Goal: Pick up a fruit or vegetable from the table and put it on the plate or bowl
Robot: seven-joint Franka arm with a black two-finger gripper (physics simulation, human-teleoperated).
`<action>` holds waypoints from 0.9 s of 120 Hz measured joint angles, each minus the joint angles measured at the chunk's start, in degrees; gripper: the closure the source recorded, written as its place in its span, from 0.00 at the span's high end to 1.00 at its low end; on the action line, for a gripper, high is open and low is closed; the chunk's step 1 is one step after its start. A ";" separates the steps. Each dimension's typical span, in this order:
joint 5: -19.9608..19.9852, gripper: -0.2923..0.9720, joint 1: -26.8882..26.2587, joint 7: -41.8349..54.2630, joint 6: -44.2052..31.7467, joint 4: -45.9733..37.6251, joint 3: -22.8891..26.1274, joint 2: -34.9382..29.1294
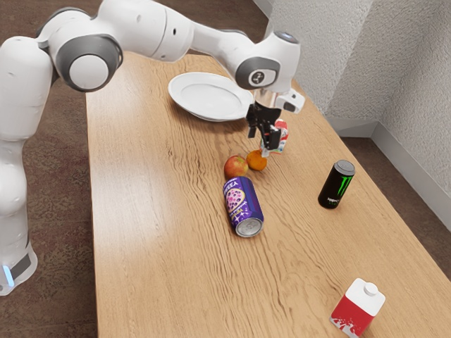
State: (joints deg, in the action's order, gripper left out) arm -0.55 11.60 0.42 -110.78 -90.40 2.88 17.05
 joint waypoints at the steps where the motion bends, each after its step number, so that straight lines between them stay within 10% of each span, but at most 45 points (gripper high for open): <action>1: 0.00 0.77 0.00 0.00 -0.07 -0.08 0.00 0.01; 108: 1.15 0.65 -0.09 -0.05 -7.37 -4.53 0.37 2.93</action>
State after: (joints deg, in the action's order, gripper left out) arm 0.60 11.52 0.37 -118.15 -94.93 3.25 19.98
